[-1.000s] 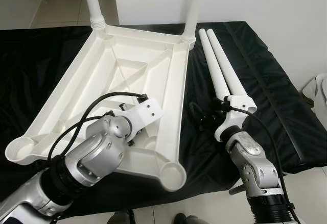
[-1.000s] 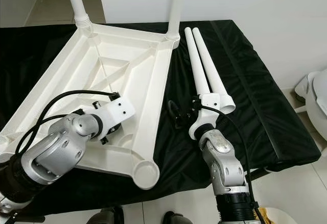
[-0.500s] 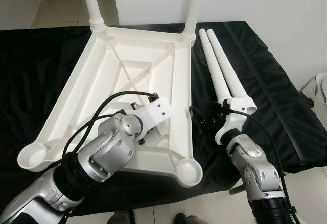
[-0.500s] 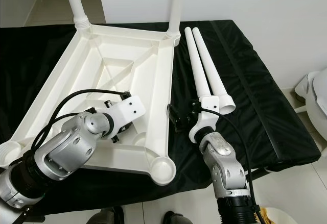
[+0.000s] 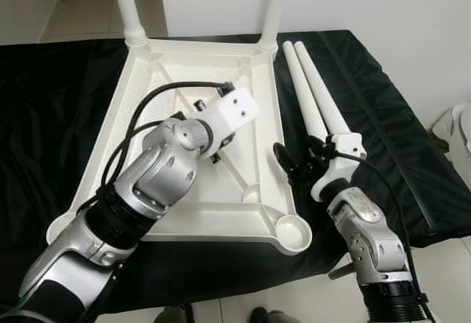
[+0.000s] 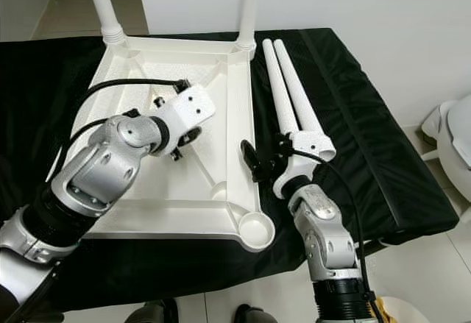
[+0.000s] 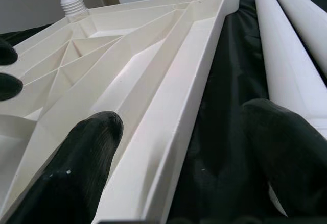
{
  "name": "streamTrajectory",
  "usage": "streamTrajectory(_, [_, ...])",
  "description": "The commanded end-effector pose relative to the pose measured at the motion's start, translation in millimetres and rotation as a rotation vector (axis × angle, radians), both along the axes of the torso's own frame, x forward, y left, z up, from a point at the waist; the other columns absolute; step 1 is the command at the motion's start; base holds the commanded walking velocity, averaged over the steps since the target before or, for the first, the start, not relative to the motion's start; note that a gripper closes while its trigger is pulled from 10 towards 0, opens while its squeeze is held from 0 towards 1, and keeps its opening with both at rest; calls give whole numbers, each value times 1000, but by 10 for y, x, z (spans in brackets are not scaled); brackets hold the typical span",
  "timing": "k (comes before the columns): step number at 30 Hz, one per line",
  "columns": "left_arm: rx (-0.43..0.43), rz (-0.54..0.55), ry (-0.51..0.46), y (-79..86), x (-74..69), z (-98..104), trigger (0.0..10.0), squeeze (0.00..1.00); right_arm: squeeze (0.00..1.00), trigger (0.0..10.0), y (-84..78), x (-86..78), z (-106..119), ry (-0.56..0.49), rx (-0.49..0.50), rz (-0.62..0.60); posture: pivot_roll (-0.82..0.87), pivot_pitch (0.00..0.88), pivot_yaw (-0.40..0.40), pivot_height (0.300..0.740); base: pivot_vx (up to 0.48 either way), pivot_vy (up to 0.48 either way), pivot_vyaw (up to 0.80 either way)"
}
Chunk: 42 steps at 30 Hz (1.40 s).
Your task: Building children table
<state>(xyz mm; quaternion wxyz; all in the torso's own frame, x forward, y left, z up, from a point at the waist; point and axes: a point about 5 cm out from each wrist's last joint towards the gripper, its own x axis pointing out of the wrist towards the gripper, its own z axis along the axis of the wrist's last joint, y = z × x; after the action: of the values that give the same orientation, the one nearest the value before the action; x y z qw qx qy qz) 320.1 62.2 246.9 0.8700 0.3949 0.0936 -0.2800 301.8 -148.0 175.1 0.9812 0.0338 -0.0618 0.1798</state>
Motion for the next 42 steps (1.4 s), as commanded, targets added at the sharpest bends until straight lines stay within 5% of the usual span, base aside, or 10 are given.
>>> streamTrajectory(1, [1, 93, -93, 69, 45, 18, 10000, 0, 0, 10000, 3, -10, 33, -18, 13, 8, -35, 159, -3, 740, 0, 0, 0])
streamTrajectory(8, [-110, 94, -110, 160, 43, 122, 10000, 0, 0, 10000, -48, -17, 74, -47, 19, 2, -26, 167, -1, 740, 0, 0, 0])
streamTrajectory(11, [-197, -140, -31, 98, -163, 118, 10000, 0, 0, 10000, -167, 6, 97, -63, -3, -31, -18, 168, -3, 740, 0, 0, 0])
streamTrajectory(18, [-331, -398, 158, -57, -529, -202, 10000, 0, 0, 10000, -358, 26, 137, -73, -61, -42, -20, 171, 2, 740, 0, 0, 0])
streamTrajectory(26, [-384, -398, 199, -23, -639, -320, 10000, 0, 0, 10000, -406, -24, 113, -69, -80, -39, -25, 177, 1, 740, 0, 0, 0])
streamTrajectory(34, [-354, -315, 302, 274, -727, -675, 10000, 0, 0, 10000, -426, -57, 100, -68, -79, -21, -19, 179, -4, 740, 0, 0, 0])
streamTrajectory(42, [-296, -266, 321, 460, -704, -797, 10000, 0, 0, 10000, -378, -145, 120, -72, -106, 66, -21, 174, -3, 740, 0, 0, 0])
